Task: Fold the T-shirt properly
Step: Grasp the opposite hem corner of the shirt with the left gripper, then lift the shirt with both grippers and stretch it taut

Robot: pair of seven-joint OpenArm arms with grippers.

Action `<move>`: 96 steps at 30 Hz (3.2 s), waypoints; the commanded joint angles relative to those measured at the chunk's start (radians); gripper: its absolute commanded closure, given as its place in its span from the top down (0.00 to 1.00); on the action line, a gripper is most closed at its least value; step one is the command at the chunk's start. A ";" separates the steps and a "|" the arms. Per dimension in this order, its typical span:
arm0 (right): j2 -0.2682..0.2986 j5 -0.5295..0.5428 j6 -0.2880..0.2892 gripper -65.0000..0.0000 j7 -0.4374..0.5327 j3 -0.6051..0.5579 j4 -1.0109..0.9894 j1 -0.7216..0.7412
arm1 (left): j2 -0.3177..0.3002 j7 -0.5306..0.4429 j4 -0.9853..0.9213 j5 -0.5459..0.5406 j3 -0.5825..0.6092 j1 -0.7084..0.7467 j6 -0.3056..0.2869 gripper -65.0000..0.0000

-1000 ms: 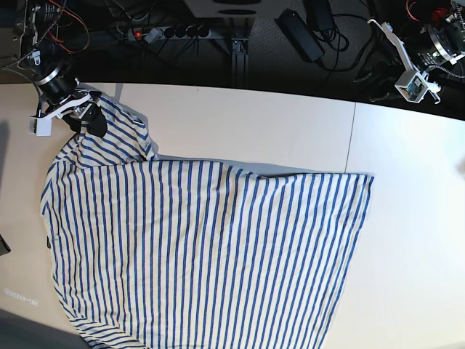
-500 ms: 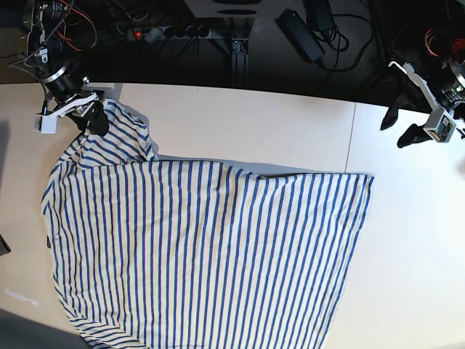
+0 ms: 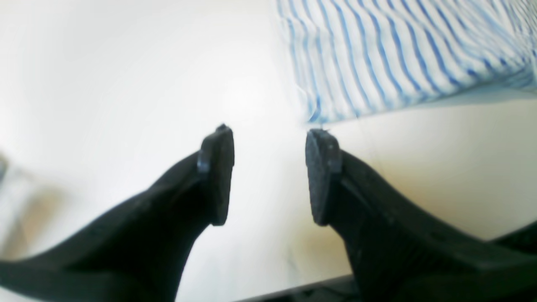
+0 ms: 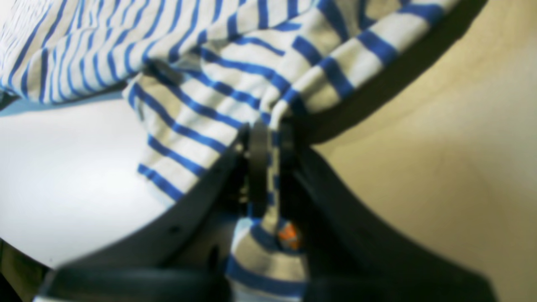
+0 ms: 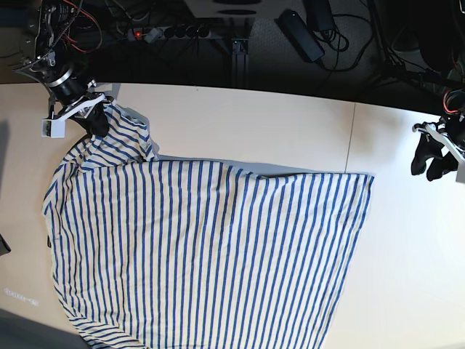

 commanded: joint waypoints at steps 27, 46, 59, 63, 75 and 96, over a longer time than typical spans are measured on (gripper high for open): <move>0.004 -0.061 0.018 0.00 -0.092 -0.005 -0.012 -0.006 | 0.042 0.194 -0.471 -0.201 0.417 -0.465 -0.096 0.48; 0.004 -0.061 0.018 0.00 -0.088 -0.005 -0.012 -0.004 | 0.121 0.101 -0.471 -0.060 0.486 -0.500 -0.095 0.08; 0.023 -0.012 0.019 0.00 -0.158 0.002 0.027 -0.006 | 0.080 -0.009 -0.459 0.085 0.486 -0.496 -0.199 0.00; 0.029 0.042 0.019 0.00 -0.253 0.038 0.092 -0.028 | 0.038 0.056 -0.396 -0.006 0.483 -0.470 -0.199 0.00; 0.051 0.173 0.044 0.00 -0.278 0.273 0.290 -0.167 | -0.036 0.115 -0.103 -0.063 0.476 -0.411 -0.199 0.00; 0.351 0.151 0.076 0.00 -0.280 0.220 0.273 0.110 | 0.027 0.110 -0.248 -0.037 0.476 -0.595 -0.199 0.00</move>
